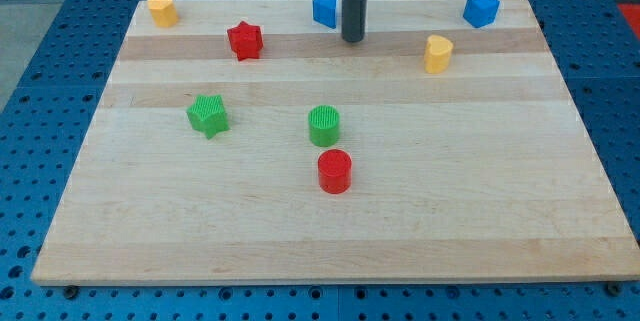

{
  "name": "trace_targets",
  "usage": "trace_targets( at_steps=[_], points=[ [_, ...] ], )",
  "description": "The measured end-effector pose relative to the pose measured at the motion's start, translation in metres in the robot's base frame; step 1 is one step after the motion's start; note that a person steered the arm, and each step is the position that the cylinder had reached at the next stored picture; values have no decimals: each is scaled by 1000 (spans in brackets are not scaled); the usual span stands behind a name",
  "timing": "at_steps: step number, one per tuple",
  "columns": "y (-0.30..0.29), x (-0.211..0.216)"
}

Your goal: Place red star in between yellow hexagon and green star

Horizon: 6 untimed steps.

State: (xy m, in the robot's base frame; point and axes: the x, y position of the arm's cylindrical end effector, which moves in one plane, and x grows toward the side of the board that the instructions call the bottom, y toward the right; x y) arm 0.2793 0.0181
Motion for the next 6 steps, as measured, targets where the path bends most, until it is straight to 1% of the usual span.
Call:
trace_targets(
  at_steps=[6],
  points=[
    [-136,0]
  ],
)
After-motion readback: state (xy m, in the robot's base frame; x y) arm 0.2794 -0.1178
